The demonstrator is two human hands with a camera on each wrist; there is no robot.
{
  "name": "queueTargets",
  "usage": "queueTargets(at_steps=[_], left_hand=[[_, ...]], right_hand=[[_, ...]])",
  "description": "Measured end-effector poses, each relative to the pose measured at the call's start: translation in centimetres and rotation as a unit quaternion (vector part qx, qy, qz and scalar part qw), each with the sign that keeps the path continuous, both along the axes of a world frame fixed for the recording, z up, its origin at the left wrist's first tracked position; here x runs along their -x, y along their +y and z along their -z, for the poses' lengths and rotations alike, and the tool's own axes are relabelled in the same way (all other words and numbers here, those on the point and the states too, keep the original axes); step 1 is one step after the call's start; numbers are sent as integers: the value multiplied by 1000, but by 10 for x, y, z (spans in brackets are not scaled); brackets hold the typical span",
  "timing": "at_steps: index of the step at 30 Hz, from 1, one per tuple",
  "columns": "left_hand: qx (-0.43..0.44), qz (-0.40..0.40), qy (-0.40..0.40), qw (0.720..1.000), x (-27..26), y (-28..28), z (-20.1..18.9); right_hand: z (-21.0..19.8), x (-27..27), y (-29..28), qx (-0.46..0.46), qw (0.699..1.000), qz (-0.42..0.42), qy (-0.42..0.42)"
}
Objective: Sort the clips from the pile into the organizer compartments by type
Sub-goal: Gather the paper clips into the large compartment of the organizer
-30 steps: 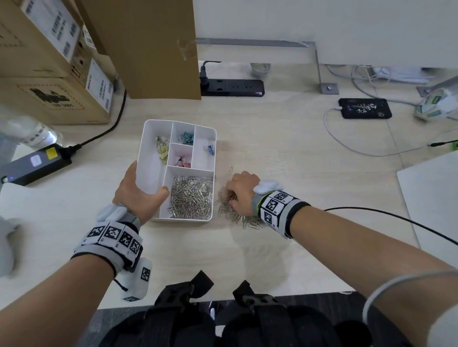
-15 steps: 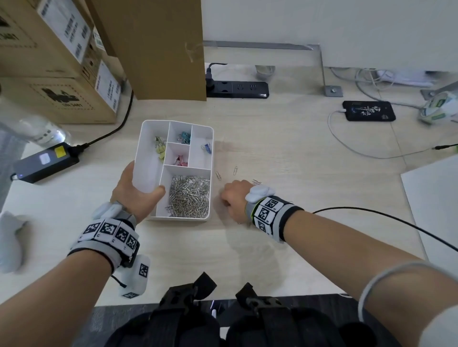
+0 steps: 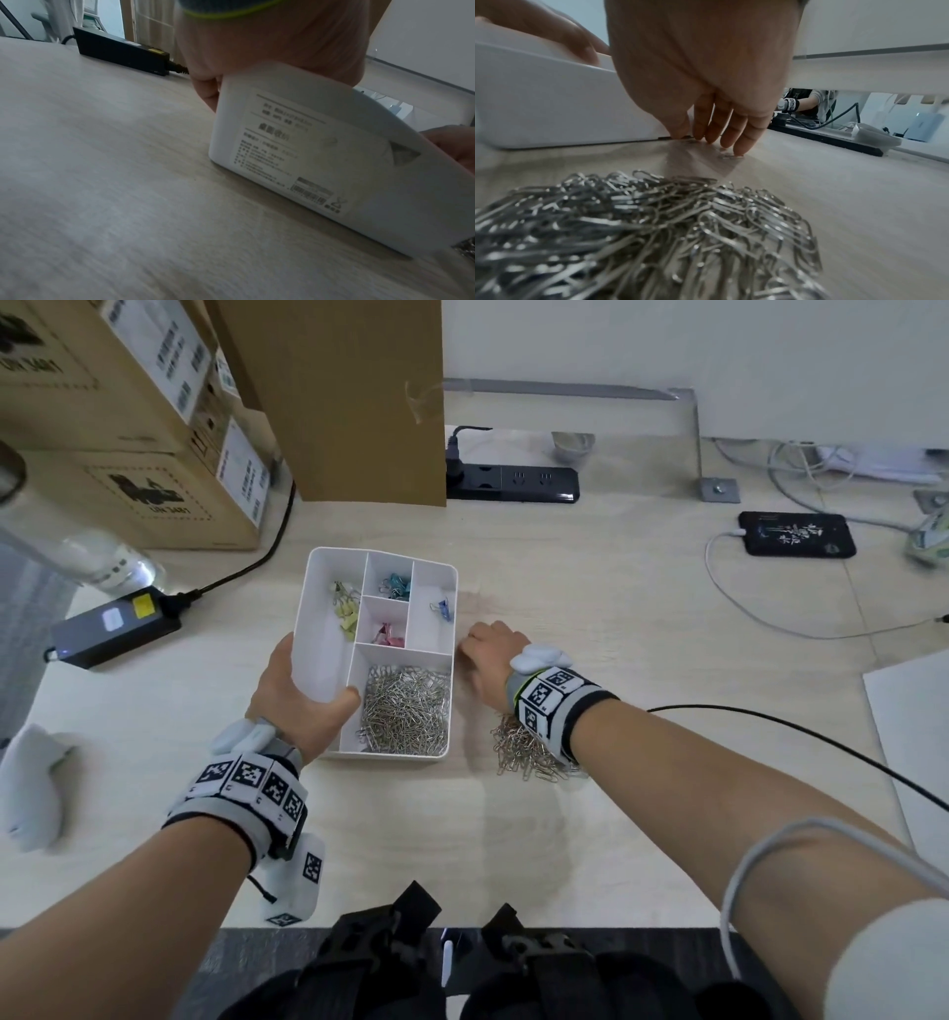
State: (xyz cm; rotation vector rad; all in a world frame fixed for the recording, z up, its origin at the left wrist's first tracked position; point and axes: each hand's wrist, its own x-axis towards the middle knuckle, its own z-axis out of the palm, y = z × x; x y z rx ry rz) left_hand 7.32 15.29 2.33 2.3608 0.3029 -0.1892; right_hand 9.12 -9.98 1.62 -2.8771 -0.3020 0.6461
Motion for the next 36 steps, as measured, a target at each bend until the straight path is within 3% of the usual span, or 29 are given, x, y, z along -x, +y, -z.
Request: queueTargets(at_steps=[6, 11, 14, 24, 29, 36], left_hand=[[-15, 10, 0, 1000, -1, -4, -3], [-20, 14, -3, 1000, 0, -4, -1], [-15, 14, -3, 1000, 0, -8, -1], [-11, 35, -13, 999, -2, -15, -3], [-12, 52, -10, 999, -5, -27, -4], [-13, 66, 2, 998, -7, -35, 2]], right_hand=[[-10, 20, -23, 63, 994, -43, 83], [-2, 18, -55, 2, 996, 86, -19], [5, 7, -56, 2, 993, 114, -6], [0, 24, -40, 20, 998, 22, 59], [1, 53, -64, -35, 997, 71, -14], [3, 87, -48, 44, 999, -20, 7]])
